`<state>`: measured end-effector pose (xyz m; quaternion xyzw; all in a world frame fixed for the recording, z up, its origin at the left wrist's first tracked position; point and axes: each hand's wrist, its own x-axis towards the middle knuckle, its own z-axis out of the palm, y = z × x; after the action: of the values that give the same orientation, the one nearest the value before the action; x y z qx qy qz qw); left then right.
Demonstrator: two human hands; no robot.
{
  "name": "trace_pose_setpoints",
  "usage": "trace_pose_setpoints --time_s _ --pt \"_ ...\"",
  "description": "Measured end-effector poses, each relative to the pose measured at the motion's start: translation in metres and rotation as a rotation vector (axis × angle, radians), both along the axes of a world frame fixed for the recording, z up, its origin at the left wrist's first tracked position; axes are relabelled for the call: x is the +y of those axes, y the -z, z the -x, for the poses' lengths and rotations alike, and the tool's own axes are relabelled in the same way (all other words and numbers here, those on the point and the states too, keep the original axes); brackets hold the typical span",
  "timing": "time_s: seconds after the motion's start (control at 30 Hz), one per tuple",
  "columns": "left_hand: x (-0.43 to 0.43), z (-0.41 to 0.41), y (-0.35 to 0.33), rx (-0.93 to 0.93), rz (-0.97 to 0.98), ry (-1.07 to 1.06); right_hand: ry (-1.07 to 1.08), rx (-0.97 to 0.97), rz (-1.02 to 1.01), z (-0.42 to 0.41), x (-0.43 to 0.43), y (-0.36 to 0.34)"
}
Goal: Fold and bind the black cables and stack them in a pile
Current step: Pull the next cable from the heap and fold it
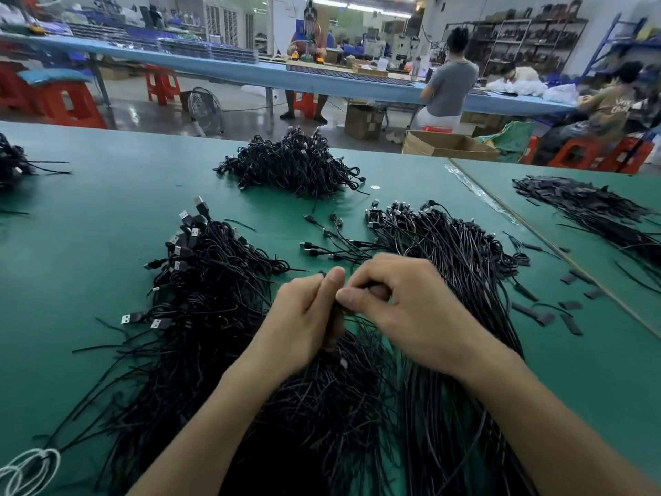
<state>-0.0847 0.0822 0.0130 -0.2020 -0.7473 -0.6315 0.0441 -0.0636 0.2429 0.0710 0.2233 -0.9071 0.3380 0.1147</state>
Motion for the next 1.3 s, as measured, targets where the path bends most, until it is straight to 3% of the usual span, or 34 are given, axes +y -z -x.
trace_pose_setpoints --time_s 0.1,0.23,0.37,0.47,0.6,0.73,0.77,0.83,0.93,1.13,1.3 --pt "-0.003 -0.005 -0.01 -0.239 -0.075 0.181 0.015 -0.02 0.188 0.007 0.008 -0.006" --pt "-0.009 -0.01 -0.021 -0.328 -0.275 0.398 0.003 -0.121 0.409 0.013 0.003 -0.002" --pt "-0.016 -0.006 -0.028 -0.42 -0.761 0.553 -0.032 -0.264 0.144 0.009 -0.008 0.014" --pt "-0.015 -0.002 -0.027 -0.387 -0.928 0.332 -0.079 -0.314 -0.095 0.002 -0.016 0.019" --pt "-0.006 0.003 -0.015 -0.124 -0.726 0.035 -0.08 -0.254 -0.242 -0.001 -0.016 0.01" --pt "0.001 0.003 -0.002 0.267 -0.101 -0.213 -0.03 -0.131 -0.229 0.0 -0.007 -0.004" --pt "0.0 0.003 0.0 0.31 0.049 -0.232 -0.024 -0.106 -0.208 -0.001 -0.005 -0.006" --pt "-0.001 0.001 -0.001 0.2 0.16 -0.163 -0.015 -0.052 -0.175 -0.002 -0.003 -0.012" --pt "-0.004 -0.004 -0.011 -0.131 -0.048 0.078 -0.016 -0.001 -0.042 0.001 0.001 -0.021" --pt "-0.015 -0.009 -0.027 -0.428 -0.435 0.441 -0.039 -0.112 0.281 0.011 -0.007 -0.007" --pt "-0.018 -0.007 -0.033 -0.546 -0.933 0.56 0.021 -0.178 0.215 0.008 -0.019 0.014"
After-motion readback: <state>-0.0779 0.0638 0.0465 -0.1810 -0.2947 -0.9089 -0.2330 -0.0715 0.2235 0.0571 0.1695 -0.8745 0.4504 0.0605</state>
